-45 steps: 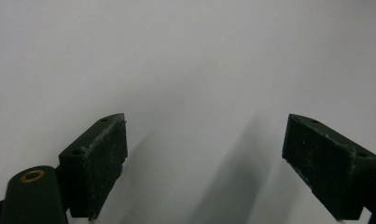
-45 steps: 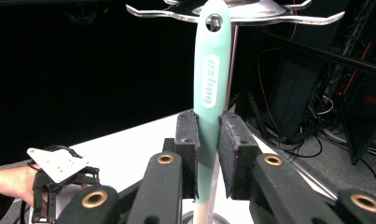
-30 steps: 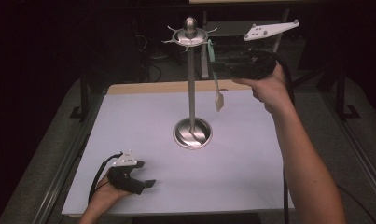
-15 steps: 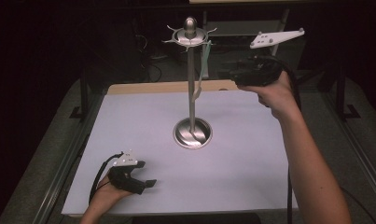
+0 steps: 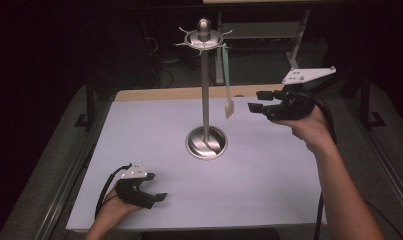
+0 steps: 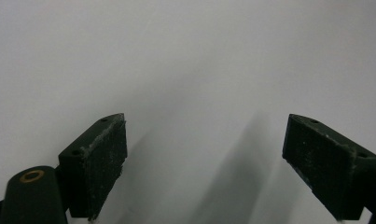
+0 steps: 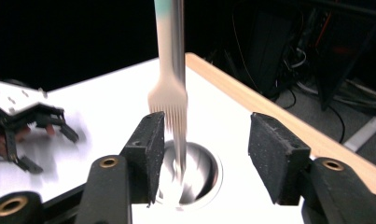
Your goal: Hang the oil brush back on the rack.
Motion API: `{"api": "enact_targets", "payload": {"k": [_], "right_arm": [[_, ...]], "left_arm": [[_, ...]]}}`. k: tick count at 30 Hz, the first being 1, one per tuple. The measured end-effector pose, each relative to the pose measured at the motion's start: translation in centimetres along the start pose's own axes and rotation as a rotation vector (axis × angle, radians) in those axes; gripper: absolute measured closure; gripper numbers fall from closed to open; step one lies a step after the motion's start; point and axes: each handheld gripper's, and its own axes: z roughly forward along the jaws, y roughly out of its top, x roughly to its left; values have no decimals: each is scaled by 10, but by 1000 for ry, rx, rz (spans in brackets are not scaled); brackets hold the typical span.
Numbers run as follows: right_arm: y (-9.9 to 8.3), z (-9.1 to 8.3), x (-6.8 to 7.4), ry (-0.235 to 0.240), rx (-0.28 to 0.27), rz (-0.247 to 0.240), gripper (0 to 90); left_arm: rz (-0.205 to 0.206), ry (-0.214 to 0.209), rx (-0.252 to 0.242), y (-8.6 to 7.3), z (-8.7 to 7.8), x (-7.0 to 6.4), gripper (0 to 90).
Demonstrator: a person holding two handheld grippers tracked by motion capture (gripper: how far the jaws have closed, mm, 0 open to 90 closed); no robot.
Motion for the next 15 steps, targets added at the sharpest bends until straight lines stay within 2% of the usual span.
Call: {"api": "enact_targets", "payload": {"k": [10,15], "right_arm": [[-44,4,-8,-5,26,52,419],[-62,5,-10,-23,31,64,401]], "left_arm": [[6,2,6,0,0,0,135],[-2,3,0,0,0,0,134]]}}
